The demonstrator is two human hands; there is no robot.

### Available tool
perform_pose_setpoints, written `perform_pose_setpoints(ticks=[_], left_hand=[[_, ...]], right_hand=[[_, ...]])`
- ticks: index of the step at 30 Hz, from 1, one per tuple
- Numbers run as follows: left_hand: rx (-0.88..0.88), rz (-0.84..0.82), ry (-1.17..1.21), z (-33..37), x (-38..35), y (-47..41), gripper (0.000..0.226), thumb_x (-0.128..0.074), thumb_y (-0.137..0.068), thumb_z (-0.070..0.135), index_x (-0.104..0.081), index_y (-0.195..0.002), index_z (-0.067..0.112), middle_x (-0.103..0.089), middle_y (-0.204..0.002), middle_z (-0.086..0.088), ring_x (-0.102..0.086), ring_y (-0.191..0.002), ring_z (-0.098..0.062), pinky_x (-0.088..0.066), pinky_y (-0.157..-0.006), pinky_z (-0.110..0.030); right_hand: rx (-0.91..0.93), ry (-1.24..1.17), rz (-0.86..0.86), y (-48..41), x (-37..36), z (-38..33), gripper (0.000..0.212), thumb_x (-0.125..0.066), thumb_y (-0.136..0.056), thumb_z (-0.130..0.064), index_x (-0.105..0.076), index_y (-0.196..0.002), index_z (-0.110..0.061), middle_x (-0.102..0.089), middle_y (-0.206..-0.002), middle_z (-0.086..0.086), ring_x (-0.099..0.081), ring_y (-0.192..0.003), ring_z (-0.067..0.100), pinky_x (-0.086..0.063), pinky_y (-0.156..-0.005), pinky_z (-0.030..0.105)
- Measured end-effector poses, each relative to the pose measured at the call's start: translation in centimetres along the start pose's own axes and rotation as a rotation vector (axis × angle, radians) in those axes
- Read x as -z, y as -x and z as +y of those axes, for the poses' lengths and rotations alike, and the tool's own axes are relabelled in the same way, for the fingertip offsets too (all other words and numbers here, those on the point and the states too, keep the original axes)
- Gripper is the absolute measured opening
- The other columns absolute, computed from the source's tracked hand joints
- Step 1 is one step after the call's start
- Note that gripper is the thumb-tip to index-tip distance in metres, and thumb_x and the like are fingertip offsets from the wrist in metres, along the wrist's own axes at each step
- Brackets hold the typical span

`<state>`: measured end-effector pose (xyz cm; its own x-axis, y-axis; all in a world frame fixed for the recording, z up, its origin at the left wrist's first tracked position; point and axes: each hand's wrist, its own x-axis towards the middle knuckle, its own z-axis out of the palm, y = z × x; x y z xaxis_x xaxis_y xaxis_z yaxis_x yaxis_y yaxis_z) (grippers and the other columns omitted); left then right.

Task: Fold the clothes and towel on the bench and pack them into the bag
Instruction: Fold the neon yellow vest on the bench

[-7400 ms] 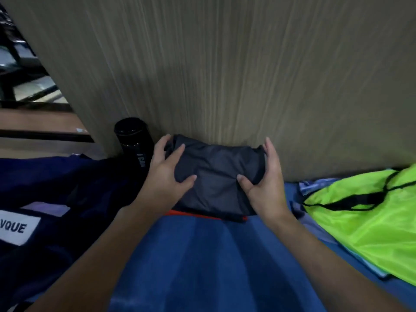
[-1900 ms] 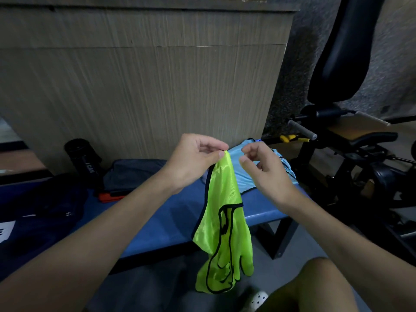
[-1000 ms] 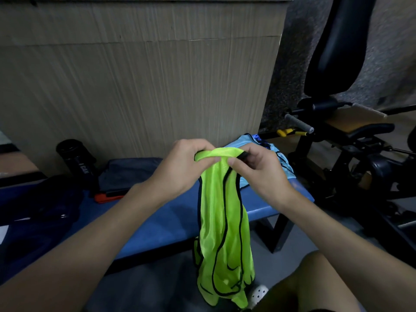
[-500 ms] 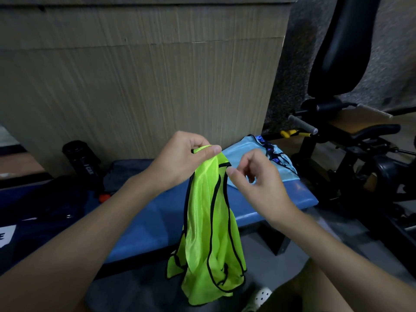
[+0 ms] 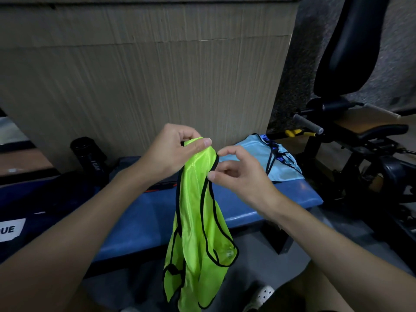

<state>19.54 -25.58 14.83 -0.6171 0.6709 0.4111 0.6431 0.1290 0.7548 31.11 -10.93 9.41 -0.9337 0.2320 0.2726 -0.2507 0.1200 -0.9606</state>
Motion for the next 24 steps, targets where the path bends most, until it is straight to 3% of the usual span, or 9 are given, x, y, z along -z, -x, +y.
perform_pose_setpoints(ticks=[4, 8, 11, 12, 14, 16, 20, 22, 24], left_hand=[[-0.029, -0.012, -0.041, 0.0, 0.6, -0.1, 0.026, -0.07, -0.091, 0.025, -0.072, -0.077, 0.003, -0.068, -0.07, -0.018, -0.056, -0.06, -0.013, -0.042, -0.054, -0.029], [0.014, 0.02, -0.085, -0.7, 1.6, 0.2, 0.023, -0.07, -0.091, 0.023, -0.073, -0.076, 0.005, -0.07, -0.069, -0.008, -0.057, -0.06, -0.003, -0.045, -0.058, -0.022], [0.03, 0.045, -0.138, -1.9, 2.0, 0.4, 0.013, -0.072, -0.091, 0.024, -0.073, -0.082, 0.014, -0.072, -0.079, -0.006, -0.06, -0.071, -0.006, -0.049, -0.069, -0.03], [0.016, 0.033, -0.139, -2.0, 2.0, 0.7, 0.009, -0.074, -0.088, 0.027, -0.072, -0.09, 0.018, -0.072, -0.085, -0.002, -0.061, -0.077, -0.006, -0.05, -0.073, -0.026], [-0.028, -0.059, -0.214, -1.7, 2.0, 1.2, 0.033, -0.078, -0.08, 0.036, -0.07, -0.107, 0.019, -0.068, -0.101, 0.005, -0.061, -0.093, -0.001, -0.044, -0.084, -0.012], [-0.016, -0.179, -0.252, -1.2, 1.5, 1.7, 0.042, -0.082, -0.075, 0.039, -0.071, -0.11, 0.021, -0.068, -0.106, 0.009, -0.063, -0.102, -0.002, -0.045, -0.092, -0.016], [0.06, -0.138, -0.158, -1.6, 0.3, 2.0, 0.006, -0.079, -0.084, 0.02, -0.073, -0.084, 0.016, -0.074, -0.078, -0.003, -0.071, -0.076, -0.022, -0.057, -0.076, -0.047], [0.032, -0.052, -0.172, -2.0, 0.1, 1.7, 0.008, -0.074, -0.088, 0.019, -0.072, -0.081, 0.015, -0.071, -0.075, -0.011, -0.067, -0.068, -0.027, -0.055, -0.07, -0.051], [0.018, -0.014, -0.101, -1.9, 0.2, 1.4, 0.009, -0.07, -0.09, 0.016, -0.07, -0.081, 0.018, -0.071, -0.078, -0.013, -0.063, -0.068, -0.017, -0.054, -0.07, -0.045]], right_hand=[[0.035, 0.08, 0.019, -0.5, -1.1, 0.5, 0.043, -0.074, -0.083, -0.001, -0.051, -0.116, -0.017, -0.058, -0.067, 0.005, -0.048, -0.062, 0.013, -0.042, -0.064, 0.027], [0.058, 0.042, 0.111, -1.2, -1.3, -0.7, 0.038, -0.066, -0.085, 0.009, -0.051, -0.105, -0.019, -0.049, -0.062, -0.001, -0.048, -0.059, 0.019, -0.046, -0.063, 0.033], [0.039, -0.025, 0.164, -1.8, -1.0, -1.8, 0.034, -0.062, -0.087, 0.011, -0.05, -0.103, -0.017, -0.054, -0.063, 0.0, -0.052, -0.054, 0.019, -0.049, -0.062, 0.041], [0.036, -0.037, 0.176, -1.9, -0.9, -2.0, 0.031, -0.062, -0.088, 0.01, -0.05, -0.104, -0.014, -0.056, -0.065, 0.002, -0.053, -0.053, 0.018, -0.048, -0.062, 0.043], [0.036, -0.065, 0.183, -2.2, -0.8, -2.4, 0.026, -0.062, -0.089, 0.009, -0.052, -0.104, -0.01, -0.057, -0.067, 0.006, -0.054, -0.054, 0.015, -0.051, -0.059, 0.037], [0.035, -0.092, 0.19, -2.5, -0.9, -2.6, 0.023, -0.062, -0.089, 0.008, -0.053, -0.101, -0.01, -0.058, -0.064, 0.002, -0.056, -0.056, 0.014, -0.052, -0.057, 0.031], [0.049, -0.112, 0.215, -2.7, -0.9, -2.8, 0.02, -0.062, -0.09, 0.006, -0.053, -0.099, -0.01, -0.057, -0.065, 0.003, -0.059, -0.058, 0.013, -0.053, -0.056, 0.027], [0.048, -0.11, 0.228, -2.8, -0.7, -2.7, 0.02, -0.062, -0.09, 0.005, -0.054, -0.099, -0.01, -0.056, -0.064, 0.001, -0.057, -0.059, 0.014, -0.053, -0.058, 0.029], [0.035, -0.1, 0.258, -2.8, -0.4, -2.5, 0.02, -0.062, -0.091, 0.004, -0.054, -0.1, -0.011, -0.056, -0.067, 0.003, -0.055, -0.063, 0.019, -0.052, -0.061, 0.032]])
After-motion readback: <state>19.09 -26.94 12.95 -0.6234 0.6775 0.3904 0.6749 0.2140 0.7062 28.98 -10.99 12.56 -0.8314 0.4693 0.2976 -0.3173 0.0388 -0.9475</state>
